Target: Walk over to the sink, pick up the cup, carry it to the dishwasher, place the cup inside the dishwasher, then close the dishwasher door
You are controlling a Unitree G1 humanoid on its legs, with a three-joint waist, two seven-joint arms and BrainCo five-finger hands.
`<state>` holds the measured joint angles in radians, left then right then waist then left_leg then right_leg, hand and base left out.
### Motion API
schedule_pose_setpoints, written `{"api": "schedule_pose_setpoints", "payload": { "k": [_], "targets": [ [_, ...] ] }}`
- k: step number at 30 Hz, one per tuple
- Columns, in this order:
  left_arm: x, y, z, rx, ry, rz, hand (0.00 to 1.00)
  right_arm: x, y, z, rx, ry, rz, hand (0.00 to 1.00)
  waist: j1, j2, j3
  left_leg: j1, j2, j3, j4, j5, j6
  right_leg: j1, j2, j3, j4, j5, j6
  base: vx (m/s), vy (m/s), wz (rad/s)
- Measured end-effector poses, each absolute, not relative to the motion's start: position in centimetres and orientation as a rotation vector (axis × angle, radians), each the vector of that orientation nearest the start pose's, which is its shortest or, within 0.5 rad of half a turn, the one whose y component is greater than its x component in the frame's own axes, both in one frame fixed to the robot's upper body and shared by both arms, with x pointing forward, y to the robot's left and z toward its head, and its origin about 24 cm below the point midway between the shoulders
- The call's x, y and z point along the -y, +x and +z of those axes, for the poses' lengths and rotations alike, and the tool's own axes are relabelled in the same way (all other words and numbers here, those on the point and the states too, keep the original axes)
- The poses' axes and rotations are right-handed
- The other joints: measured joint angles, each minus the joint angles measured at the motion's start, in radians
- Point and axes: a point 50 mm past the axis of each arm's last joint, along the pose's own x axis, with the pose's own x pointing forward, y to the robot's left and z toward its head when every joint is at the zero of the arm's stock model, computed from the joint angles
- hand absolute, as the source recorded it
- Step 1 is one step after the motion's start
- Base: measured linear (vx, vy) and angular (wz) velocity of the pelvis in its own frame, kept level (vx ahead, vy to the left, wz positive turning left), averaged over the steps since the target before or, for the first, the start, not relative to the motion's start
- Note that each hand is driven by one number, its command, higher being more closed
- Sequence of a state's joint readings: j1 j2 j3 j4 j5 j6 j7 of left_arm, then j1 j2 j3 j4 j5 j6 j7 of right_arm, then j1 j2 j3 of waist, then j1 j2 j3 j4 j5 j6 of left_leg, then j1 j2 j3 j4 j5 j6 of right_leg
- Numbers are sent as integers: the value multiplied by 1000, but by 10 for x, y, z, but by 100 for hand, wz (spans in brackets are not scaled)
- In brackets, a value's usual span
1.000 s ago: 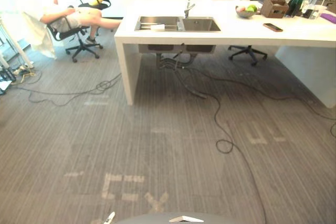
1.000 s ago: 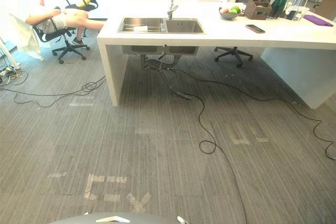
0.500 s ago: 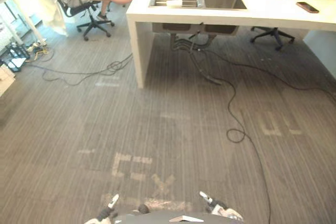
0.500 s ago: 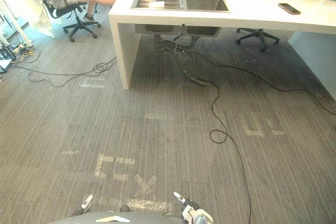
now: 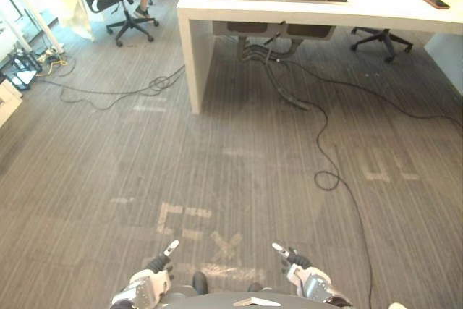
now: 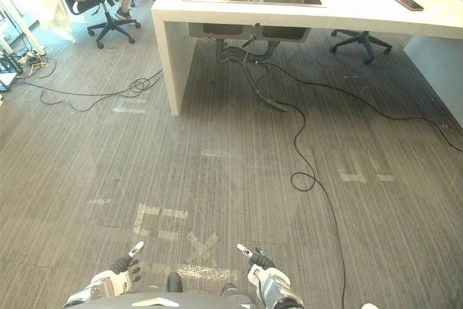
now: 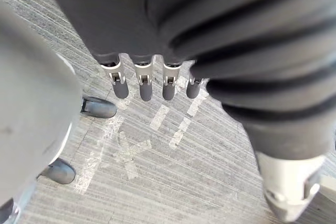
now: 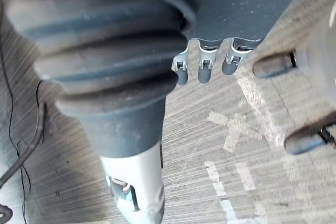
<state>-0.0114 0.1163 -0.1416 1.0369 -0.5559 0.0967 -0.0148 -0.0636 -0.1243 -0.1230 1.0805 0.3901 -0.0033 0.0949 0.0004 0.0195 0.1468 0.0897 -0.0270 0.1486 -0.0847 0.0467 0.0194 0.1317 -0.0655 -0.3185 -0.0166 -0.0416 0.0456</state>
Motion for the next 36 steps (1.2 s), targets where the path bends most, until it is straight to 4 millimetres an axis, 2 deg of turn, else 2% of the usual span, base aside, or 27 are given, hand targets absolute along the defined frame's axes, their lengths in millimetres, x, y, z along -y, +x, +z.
{"api": "schedule_pose_setpoints", "payload": {
  "k": [6,9,13,16,21,24,25,26,27,28,29,30,32,33,34,36],
  "targets": [
    [-174,126,-156,-1082,-52,171,0,208,149,-144,-938,176,-228,0,-2,4,3,0,0,-7,0,1,-1,6,1,-11,-4,0,0,1,-3,3],
    [-176,120,-158,-1092,4,153,0,208,149,-144,-942,164,-240,0,-2,6,4,2,2,8,0,0,-2,3,3,9,0,0,-1,-14,6,-7],
    [-176,118,-158,-1091,-31,137,0,204,148,-146,-960,150,-234,0,1,4,7,2,9,45,-1,-3,-5,-20,5,47,10,2,-3,-32,12,-31],
    [-176,118,-158,-1087,-66,97,0,202,142,-149,-1000,235,-276,0,-2,3,24,4,12,72,-1,-5,-5,-33,8,80,21,3,-5,-12,8,-29],
    [-179,110,-160,-1101,-283,170,0,201,116,-159,-1091,326,-333,0,0,-11,38,15,11,78,-1,-12,-2,-47,0,87,55,-10,-1,-8,6,-7],
    [-181,112,-159,-1090,-316,163,0,202,115,-159,-1077,346,-333,0,0,-21,47,-3,1,83,0,-19,9,-121,-33,84,199,-69,28,0,28,5],
    [-181,115,-159,-1082,-318,155,0,203,116,-158,-1062,360,-350,0,1,-22,60,-2,-1,80,0,-21,19,-154,-48,85,284,-86,54,-23,65,3],
    [-182,117,-158,-1075,-316,154,0,204,117,-157,-1045,385,-368,0,4,-25,71,6,1,83,0,-29,32,-205,-65,87,404,-98,61,-19,66,-2],
    [-185,121,-156,-1060,-315,168,0,204,119,-157,-1029,424,-389,0,10,-39,82,19,-3,89,4,-35,35,-269,-94,87,566,-99,37,-4,35,-4],
    [-188,122,-156,-1054,-319,184,0,205,119,-156,-1020,441,-402,0,13,-46,86,20,-5,85,14,-42,36,-300,-106,90,632,-87,25,18,0,6],
    [-191,128,-153,-1036,-320,207,0,201,121,-156,-1001,480,-415,0,12,-62,100,19,-3,72,47,-62,39,-328,-116,102,713,-59,20,70,-38,24],
    [-194,133,-152,-1020,-332,228,0,200,118,-156,-986,511,-439,0,10,-61,126,35,2,51,84,-83,40,-353,-123,114,786,-63,28,92,-56,33],
    [-194,136,-150,-995,-385,247,0,202,116,-156,-966,534,-467,0,4,-65,130,34,27,30,140,-122,30,-363,-115,112,781,-130,36,176,-112,31],
    [-188,144,-147,-966,-421,236,0,203,117,-154,-938,529,-466,0,2,-59,133,33,51,24,171,-147,18,-378,-103,101,720,-143,31,181,-128,20],
    [-183,149,-145,-948,-441,226,0,203,118,-153,-922,524,-464,0,-1,-54,137,33,62,20,181,-156,11,-385,-101,87,674,-142,31,165,-122,9],
    [-157,175,-134,-870,-517,170,0,204,123,-149,-873,488,-444,0,-7,-48,140,25,95,18,226,-199,-18,-415,-89,87,419,-68,27,150,-117,1]
  ]
}}
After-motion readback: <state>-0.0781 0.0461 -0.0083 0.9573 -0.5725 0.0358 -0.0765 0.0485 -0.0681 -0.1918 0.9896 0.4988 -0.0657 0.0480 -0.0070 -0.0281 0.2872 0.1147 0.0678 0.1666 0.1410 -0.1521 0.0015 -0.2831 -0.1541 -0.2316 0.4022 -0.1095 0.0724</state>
